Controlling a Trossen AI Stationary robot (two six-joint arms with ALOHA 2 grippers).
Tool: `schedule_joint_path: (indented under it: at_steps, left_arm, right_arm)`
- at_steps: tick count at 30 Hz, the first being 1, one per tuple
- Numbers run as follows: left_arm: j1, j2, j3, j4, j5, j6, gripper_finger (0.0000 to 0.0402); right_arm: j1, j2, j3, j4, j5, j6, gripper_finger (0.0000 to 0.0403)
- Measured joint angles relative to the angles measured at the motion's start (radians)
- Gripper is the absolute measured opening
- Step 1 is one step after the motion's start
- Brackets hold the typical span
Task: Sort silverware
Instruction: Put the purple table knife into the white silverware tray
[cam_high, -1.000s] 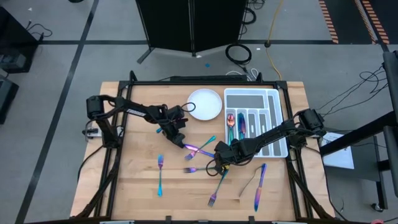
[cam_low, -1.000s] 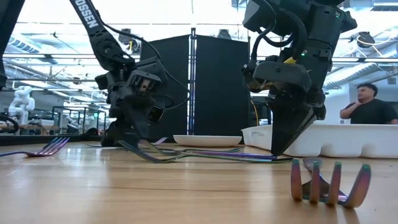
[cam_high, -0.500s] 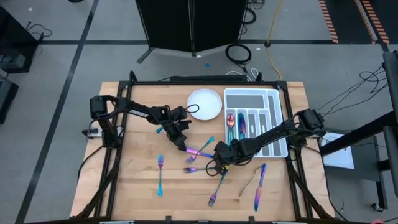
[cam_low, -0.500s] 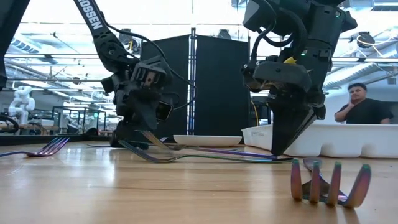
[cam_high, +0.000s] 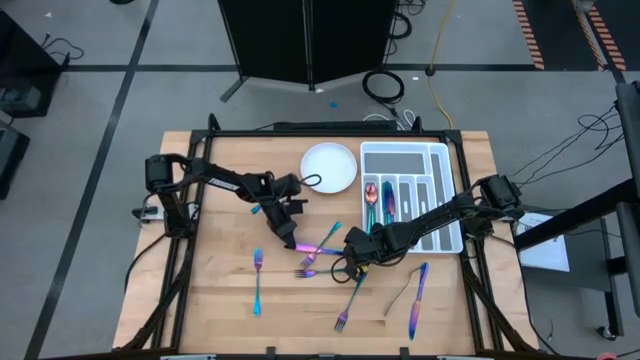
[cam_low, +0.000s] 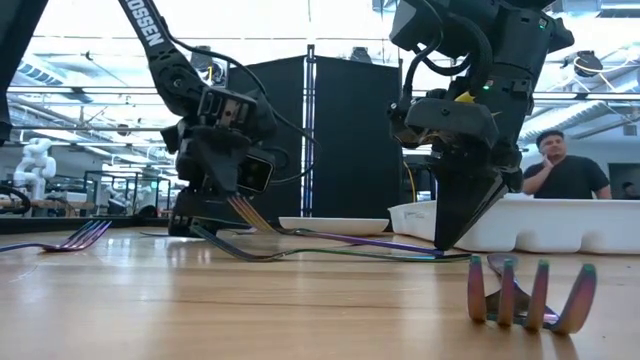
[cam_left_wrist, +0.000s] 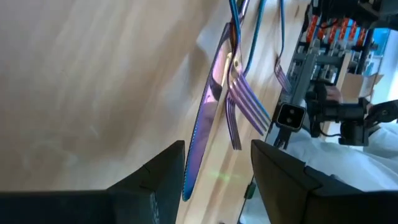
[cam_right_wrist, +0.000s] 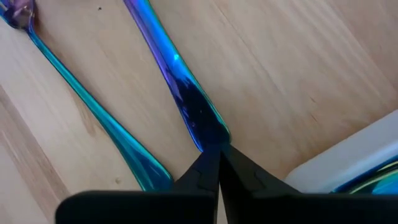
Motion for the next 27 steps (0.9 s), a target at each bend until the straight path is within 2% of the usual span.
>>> schedule_joint_path:
  at_steps: [8, 12, 27]
  left_arm:
    - [-0.014, -0.002, 0.000, 0.007, -0.018, 0.002, 0.0184]
    - [-0.021, -0.003, 0.000, 0.063, -0.021, 0.022, 0.0184]
    - [-0.073, -0.004, 0.001, 0.112, 0.007, -0.007, 0.0184]
  right_arm:
    - [0.000, 0.000, 0.000, 0.003, 0.004, 0.009, 0.0000]
    - [-0.001, 0.000, 0.000, 0.004, 0.005, 0.036, 0.0000]
    - [-0.008, 0.009, -0.001, 0.038, 0.033, 0.378, 0.0000]
